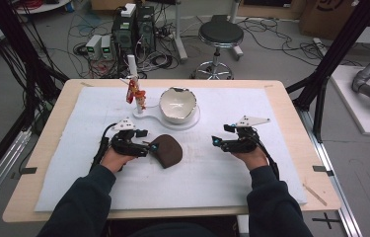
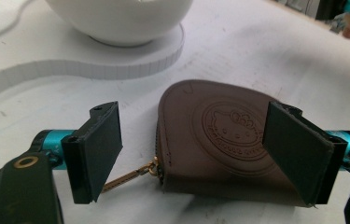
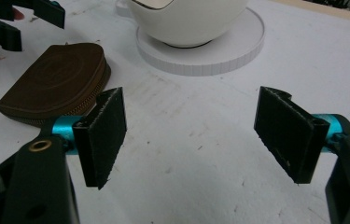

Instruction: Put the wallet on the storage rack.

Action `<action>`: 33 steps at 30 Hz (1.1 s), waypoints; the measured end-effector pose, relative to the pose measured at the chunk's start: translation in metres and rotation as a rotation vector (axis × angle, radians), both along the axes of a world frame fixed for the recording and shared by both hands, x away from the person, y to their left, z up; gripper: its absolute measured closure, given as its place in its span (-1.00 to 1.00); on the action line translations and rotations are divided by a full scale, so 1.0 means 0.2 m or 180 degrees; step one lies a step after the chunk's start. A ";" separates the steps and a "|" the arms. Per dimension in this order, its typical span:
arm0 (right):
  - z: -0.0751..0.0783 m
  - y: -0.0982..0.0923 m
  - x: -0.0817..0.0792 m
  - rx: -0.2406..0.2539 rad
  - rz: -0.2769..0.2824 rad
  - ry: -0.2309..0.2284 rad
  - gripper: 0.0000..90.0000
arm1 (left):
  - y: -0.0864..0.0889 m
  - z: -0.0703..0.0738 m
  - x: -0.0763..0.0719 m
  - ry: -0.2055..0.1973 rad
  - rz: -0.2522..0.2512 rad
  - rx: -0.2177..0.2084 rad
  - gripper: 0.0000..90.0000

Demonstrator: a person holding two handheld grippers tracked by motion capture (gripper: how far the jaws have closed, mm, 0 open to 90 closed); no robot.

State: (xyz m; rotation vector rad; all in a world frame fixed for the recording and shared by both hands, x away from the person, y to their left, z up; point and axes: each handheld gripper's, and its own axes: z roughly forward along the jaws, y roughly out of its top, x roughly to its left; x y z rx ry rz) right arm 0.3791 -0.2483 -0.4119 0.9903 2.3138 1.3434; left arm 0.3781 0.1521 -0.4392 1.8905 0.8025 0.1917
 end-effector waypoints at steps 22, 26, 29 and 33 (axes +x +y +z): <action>-0.10 0.32 0.01 -0.0058 0.0667 0.0326 -0.43 | -0.09 0.00 -0.05 -0.0363 -0.0340 0.0506 -0.11; -0.12 0.39 0.00 -0.0061 0.0820 0.0392 -0.35 | -0.09 0.01 -0.06 -0.0413 -0.0350 0.0499 -0.06; -0.14 0.46 0.00 -0.0049 0.1065 0.0519 -0.12 | -0.09 0.01 -0.06 -0.0406 -0.0354 0.0494 -0.03; -0.16 0.50 0.00 -0.0108 0.1215 0.0537 0.05 | -0.09 0.01 -0.06 -0.0356 -0.0354 0.0471 -0.03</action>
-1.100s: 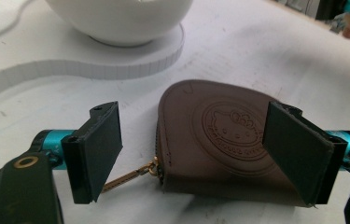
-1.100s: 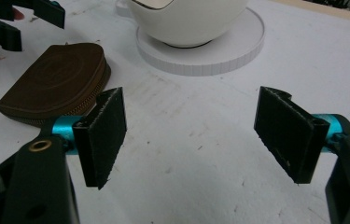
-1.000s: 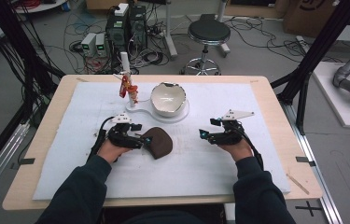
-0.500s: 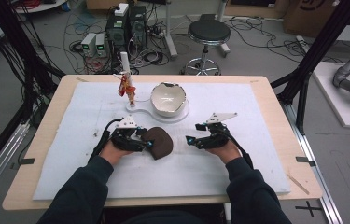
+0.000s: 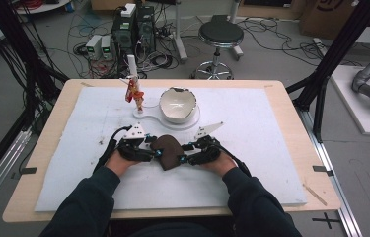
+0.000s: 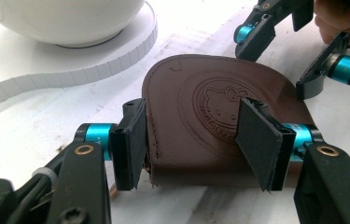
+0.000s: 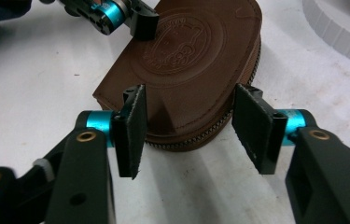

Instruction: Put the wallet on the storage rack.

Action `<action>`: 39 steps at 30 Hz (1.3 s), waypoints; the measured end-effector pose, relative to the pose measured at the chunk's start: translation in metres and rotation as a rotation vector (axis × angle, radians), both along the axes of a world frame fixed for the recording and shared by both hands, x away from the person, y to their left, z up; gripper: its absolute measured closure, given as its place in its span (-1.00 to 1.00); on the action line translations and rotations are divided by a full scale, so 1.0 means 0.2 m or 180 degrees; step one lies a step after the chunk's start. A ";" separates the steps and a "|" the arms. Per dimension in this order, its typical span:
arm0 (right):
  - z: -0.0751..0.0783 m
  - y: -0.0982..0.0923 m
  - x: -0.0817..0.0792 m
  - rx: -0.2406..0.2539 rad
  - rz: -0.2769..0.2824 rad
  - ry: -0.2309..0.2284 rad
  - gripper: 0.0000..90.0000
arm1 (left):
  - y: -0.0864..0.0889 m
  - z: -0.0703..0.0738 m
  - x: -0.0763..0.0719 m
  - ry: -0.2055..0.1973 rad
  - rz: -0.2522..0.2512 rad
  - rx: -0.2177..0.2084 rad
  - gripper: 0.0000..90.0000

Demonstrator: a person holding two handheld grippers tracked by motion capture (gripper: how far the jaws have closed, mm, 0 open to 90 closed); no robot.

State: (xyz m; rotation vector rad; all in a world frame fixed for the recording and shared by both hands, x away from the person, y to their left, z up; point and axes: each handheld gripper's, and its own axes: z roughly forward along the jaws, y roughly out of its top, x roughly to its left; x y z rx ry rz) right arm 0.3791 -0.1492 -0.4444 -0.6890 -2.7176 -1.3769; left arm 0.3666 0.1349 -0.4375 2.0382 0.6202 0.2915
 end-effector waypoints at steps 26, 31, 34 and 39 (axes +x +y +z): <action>-0.01 0.09 -0.02 0.0066 0.0196 0.0155 -0.17 | 0.16 -0.02 0.08 0.0854 0.0252 -0.0466 -0.17; -0.01 0.12 -0.02 -0.0084 0.0313 -0.0002 -0.01 | 0.16 -0.03 0.07 0.0969 0.0132 -0.0510 -0.16; 0.00 0.13 -0.04 -0.0185 0.0384 -0.0258 0.03 | 0.17 -0.03 0.07 0.1095 0.0047 -0.0617 -0.17; 0.04 0.14 -0.09 -0.0321 0.0506 -0.0701 0.06 | 0.18 -0.03 0.06 0.1094 -0.0189 -0.0748 0.00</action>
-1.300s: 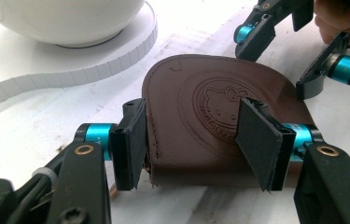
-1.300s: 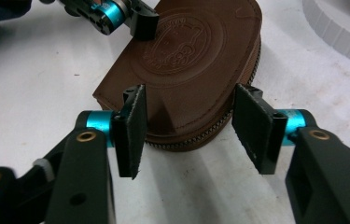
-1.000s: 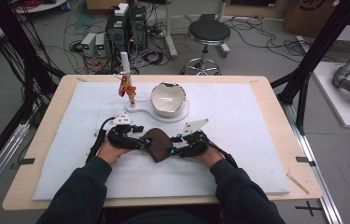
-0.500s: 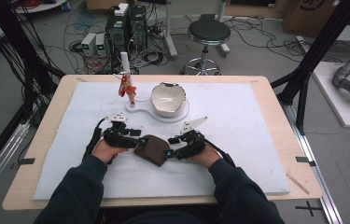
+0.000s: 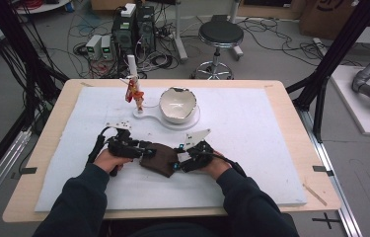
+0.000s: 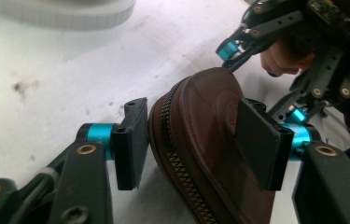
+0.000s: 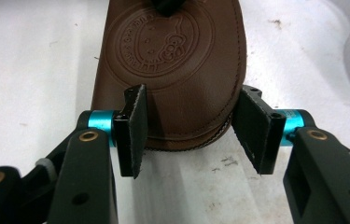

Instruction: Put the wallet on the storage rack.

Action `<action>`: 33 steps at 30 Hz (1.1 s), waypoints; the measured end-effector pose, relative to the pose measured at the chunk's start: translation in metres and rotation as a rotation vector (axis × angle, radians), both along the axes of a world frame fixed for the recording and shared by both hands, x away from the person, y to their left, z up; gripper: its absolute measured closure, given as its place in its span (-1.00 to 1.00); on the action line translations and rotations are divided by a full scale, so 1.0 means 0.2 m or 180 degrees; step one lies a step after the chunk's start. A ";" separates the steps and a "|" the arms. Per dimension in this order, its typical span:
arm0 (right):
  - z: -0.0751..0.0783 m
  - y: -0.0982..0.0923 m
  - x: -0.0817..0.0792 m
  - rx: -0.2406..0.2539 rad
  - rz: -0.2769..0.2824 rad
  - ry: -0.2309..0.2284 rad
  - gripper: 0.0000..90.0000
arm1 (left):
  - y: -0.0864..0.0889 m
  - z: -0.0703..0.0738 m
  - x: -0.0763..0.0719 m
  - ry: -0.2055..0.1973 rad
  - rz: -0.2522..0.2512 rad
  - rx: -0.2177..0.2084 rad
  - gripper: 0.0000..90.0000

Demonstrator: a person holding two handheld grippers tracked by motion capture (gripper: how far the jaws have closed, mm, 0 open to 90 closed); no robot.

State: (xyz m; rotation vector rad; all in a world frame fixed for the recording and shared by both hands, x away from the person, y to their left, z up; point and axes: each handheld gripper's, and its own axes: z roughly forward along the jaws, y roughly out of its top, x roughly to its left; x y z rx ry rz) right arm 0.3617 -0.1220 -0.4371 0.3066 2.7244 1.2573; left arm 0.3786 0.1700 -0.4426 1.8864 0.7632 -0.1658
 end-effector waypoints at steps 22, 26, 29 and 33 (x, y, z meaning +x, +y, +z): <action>-0.08 -0.05 0.16 0.0903 0.0074 0.1396 0.08 | -0.04 0.09 -0.07 -0.0913 -0.0247 -0.0313 0.43; -0.04 -0.07 0.15 0.0917 0.0133 0.1319 0.44 | -0.01 0.09 -0.05 -0.0811 0.0052 -0.0259 0.24; 0.00 -0.10 0.15 0.0879 0.0056 0.1190 0.48 | 0.05 0.11 -0.03 -0.0793 0.0421 -0.0320 -0.10; 0.06 -0.14 0.15 0.0849 -0.0136 0.0950 0.50 | 0.15 0.13 -0.03 -0.0931 0.0813 -0.0207 -0.20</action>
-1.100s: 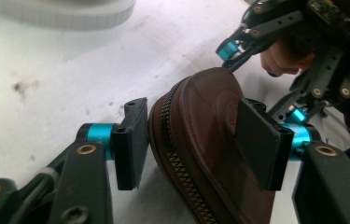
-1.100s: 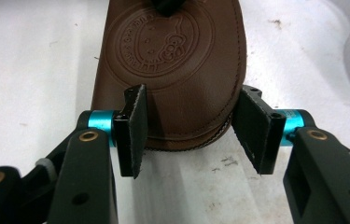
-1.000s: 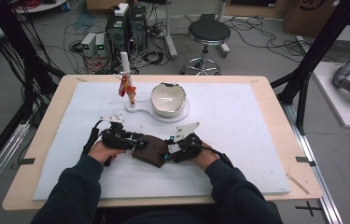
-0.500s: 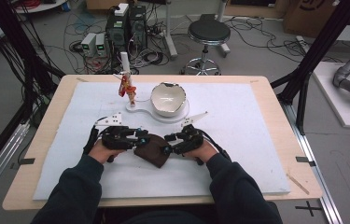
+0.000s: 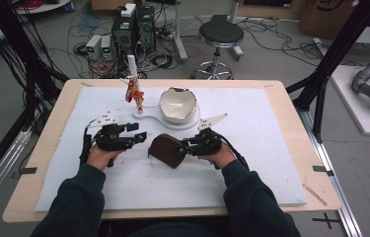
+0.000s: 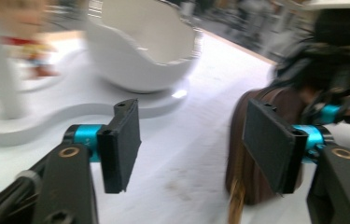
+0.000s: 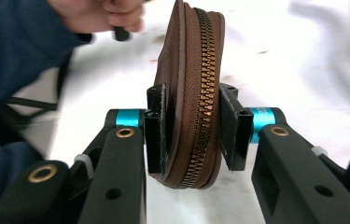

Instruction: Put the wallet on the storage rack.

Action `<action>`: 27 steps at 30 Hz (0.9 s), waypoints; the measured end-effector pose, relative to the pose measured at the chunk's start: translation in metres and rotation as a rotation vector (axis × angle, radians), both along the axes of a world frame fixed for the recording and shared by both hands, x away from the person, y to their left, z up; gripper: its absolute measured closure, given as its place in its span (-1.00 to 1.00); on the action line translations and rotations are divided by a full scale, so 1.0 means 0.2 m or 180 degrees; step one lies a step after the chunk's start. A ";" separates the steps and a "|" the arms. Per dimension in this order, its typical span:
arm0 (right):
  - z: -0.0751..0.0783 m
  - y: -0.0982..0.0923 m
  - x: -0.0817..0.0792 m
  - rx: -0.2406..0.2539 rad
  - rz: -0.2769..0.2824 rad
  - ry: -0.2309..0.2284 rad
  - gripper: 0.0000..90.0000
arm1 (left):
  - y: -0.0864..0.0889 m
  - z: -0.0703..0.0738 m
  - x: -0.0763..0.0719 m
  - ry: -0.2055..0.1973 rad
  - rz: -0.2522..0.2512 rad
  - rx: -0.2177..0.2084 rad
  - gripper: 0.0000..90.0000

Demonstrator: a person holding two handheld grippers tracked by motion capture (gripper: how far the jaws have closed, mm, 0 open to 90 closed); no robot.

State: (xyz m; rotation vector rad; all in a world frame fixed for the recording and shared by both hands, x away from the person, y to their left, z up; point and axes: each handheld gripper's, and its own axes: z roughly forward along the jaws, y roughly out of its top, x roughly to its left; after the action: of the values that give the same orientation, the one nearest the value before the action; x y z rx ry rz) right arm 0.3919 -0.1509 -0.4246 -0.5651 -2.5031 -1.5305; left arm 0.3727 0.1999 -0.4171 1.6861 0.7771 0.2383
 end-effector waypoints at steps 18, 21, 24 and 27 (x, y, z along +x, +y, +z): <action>0.39 -0.15 0.08 -0.0045 -0.0783 -0.0976 0.53 | 0.14 -0.02 0.02 0.0019 0.0551 0.0275 -0.39; 0.48 -0.13 0.14 -0.0076 -0.0920 -0.1129 0.53 | 0.14 -0.03 0.02 0.0042 0.0550 0.0282 -0.39; 0.52 -0.11 0.19 -0.0134 -0.0971 -0.1178 0.53 | 0.15 -0.03 0.02 0.0042 0.0541 0.0274 -0.39; 0.54 -0.06 0.28 -0.0369 -0.1050 -0.1298 0.53 | 0.15 -0.02 0.02 0.0038 0.0538 0.0268 -0.39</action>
State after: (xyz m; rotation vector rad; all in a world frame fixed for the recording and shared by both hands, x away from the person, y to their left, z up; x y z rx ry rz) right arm 0.4486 -0.1621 -0.3160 -0.7863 -2.9369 -1.7747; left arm 0.3774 0.2298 -0.4220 1.7030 0.9310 0.3832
